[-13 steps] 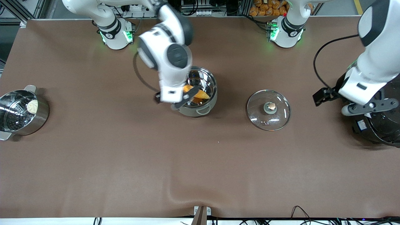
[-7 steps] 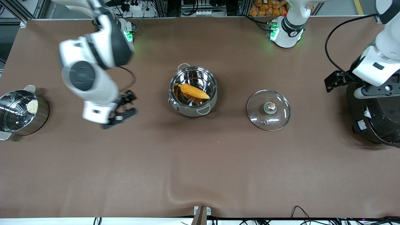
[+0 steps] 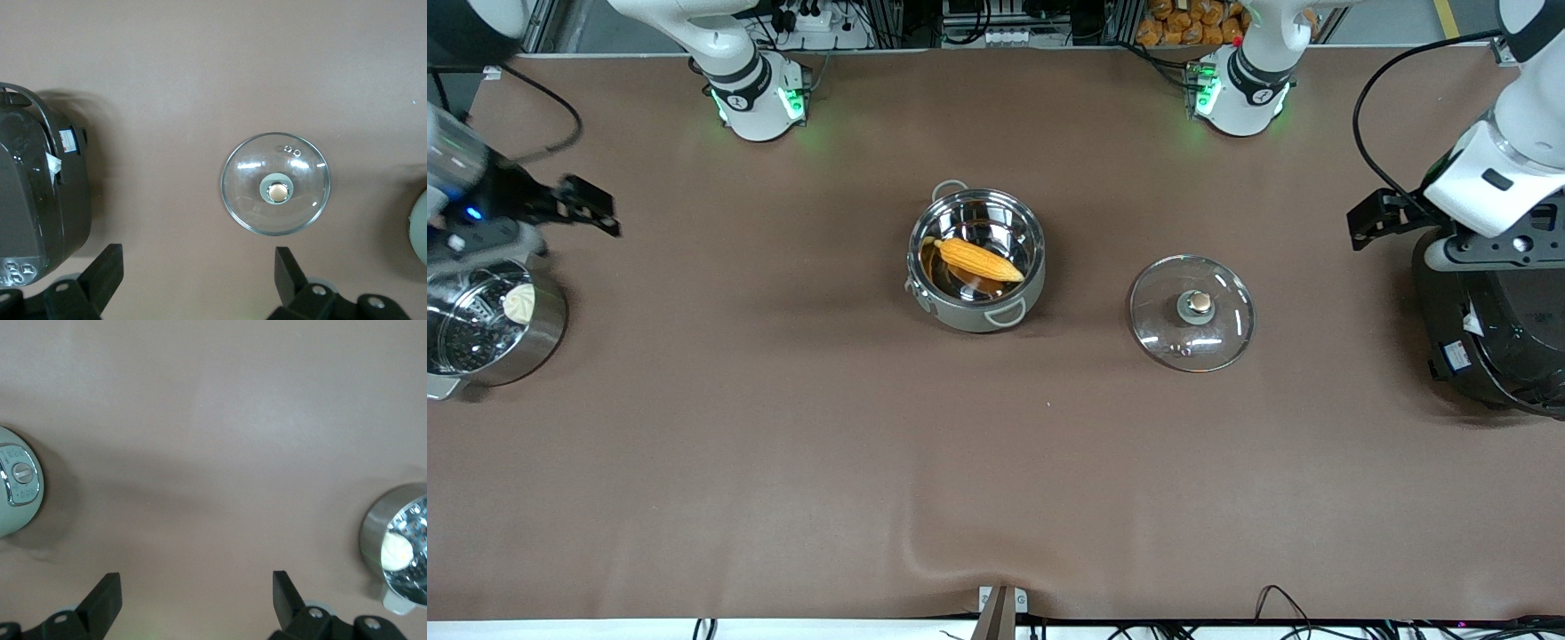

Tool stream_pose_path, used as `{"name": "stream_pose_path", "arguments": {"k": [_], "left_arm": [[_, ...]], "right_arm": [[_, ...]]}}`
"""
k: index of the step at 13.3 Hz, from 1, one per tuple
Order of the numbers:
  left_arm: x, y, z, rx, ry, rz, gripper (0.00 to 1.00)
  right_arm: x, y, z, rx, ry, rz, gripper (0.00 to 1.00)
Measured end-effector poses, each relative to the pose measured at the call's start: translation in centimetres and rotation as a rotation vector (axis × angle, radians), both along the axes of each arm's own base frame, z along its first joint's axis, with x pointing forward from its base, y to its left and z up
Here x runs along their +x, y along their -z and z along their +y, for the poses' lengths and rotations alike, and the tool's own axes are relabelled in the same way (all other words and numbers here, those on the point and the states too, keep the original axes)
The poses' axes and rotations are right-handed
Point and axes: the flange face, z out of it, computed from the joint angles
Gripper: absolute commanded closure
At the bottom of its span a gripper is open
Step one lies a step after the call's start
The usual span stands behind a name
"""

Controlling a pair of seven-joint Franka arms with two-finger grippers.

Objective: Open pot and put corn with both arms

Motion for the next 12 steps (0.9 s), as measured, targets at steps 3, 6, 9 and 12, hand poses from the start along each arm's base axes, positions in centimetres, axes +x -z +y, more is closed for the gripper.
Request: {"name": "stream_pose_path", "arguments": {"k": [3, 6, 9, 12], "left_arm": [[-0.1, 0.0, -0.8, -0.011, 0.013, 0.002, 0.0], [-0.1, 0.0, -0.8, -0.014, 0.011, 0.003, 0.0], [-0.1, 0.2, -0.9, -0.041, 0.007, 0.011, 0.0], [0.1, 0.6, -0.9, -0.044, 0.007, 0.019, 0.0]], "right_arm": [[-1.2, -0.4, -2.3, 0.003, 0.11, 0.022, 0.0], [-1.2, -0.5, -2.3, 0.0, 0.161, 0.026, 0.0], [-1.1, -1.5, -2.0, -0.002, 0.164, 0.014, 0.0], [-0.6, -1.8, -2.2, -0.005, 0.169, 0.023, 0.0]]}}
